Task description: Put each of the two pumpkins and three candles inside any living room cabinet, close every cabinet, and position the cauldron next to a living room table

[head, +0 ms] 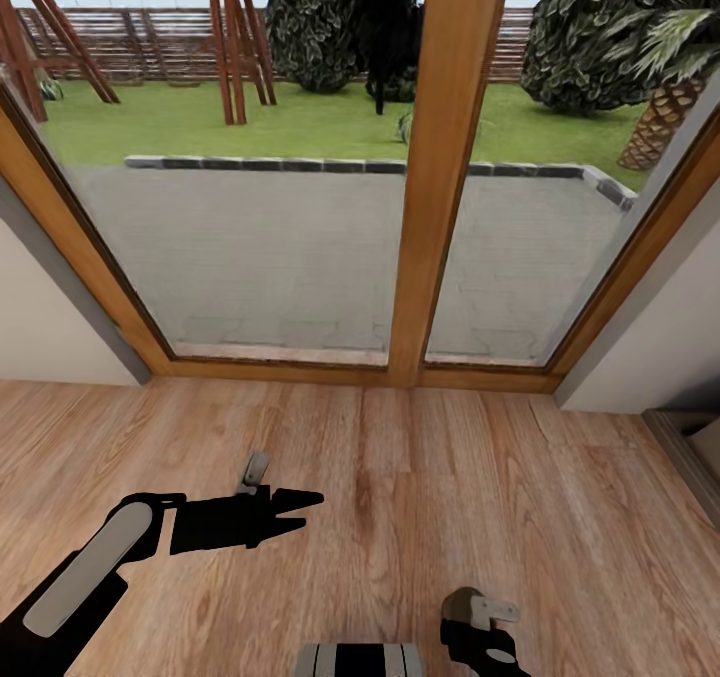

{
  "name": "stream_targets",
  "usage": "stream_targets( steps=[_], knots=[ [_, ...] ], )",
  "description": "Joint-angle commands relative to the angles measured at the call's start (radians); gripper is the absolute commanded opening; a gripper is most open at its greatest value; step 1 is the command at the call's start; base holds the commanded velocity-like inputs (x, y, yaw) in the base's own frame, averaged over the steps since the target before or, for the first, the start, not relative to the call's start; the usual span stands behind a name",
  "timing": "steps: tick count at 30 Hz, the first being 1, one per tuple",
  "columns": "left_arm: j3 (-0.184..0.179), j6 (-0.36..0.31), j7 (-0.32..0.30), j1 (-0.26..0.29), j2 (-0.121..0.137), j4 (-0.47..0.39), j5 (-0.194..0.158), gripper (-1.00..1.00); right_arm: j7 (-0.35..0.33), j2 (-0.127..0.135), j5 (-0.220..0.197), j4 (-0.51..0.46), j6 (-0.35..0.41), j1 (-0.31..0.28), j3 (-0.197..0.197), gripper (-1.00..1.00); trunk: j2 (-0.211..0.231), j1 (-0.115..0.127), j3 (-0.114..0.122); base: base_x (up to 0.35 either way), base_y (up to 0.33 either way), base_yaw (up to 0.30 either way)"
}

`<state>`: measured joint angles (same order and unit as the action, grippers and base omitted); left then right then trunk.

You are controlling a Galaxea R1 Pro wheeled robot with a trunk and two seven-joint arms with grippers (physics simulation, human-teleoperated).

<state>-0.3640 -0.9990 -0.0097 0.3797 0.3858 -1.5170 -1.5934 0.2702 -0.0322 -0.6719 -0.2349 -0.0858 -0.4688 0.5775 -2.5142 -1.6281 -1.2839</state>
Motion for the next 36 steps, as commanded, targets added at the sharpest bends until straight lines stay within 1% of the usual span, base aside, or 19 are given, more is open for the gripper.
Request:
stream_targets(
  steps=[1,8,13,16,23,36],
  knots=[
    [-0.001,-0.001,-0.001,0.001,0.001,0.0,0.0,1.0,0.004,0.0,-0.011,0.0,-0.005,-0.001,0.008,1.0,0.0,0.0,-0.001,0.0,0.0,0.0],
    [-0.001,-0.001,-0.001,0.001,0.001,0.0,-0.004,1.0,0.004,0.001,-0.011,0.0,-0.005,-0.001,0.009,1.0,0.0,0.0,-0.001,0.0,0.0,0.0],
    [-0.001,-0.001,-0.001,0.001,0.002,0.0,-0.045,1.0,0.004,0.001,-0.011,0.0,-0.005,-0.001,0.009,1.0,0.0,0.0,-0.001,0.0,0.0,0.0],
    [-0.003,-0.001,-0.001,0.001,0.002,0.0,-0.055,1.0,0.004,0.001,-0.011,0.0,-0.005,-0.001,0.009,1.0,0.0,0.0,-0.001,0.049,0.0,0.0],
    [-0.004,-0.001,-0.001,0.001,0.002,-0.001,-0.06,1.0,0.004,0.001,-0.011,0.0,-0.005,-0.001,0.009,1.0,0.0,0.0,-0.001,0.102,0.0,0.0],
    [-0.004,-0.001,-0.001,0.001,0.002,0.0,-0.06,1.0,0.004,0.0,-0.011,0.0,-0.027,-0.001,0.01,1.0,0.0,0.0,-0.001,0.01,0.0,0.0]
  ],
)
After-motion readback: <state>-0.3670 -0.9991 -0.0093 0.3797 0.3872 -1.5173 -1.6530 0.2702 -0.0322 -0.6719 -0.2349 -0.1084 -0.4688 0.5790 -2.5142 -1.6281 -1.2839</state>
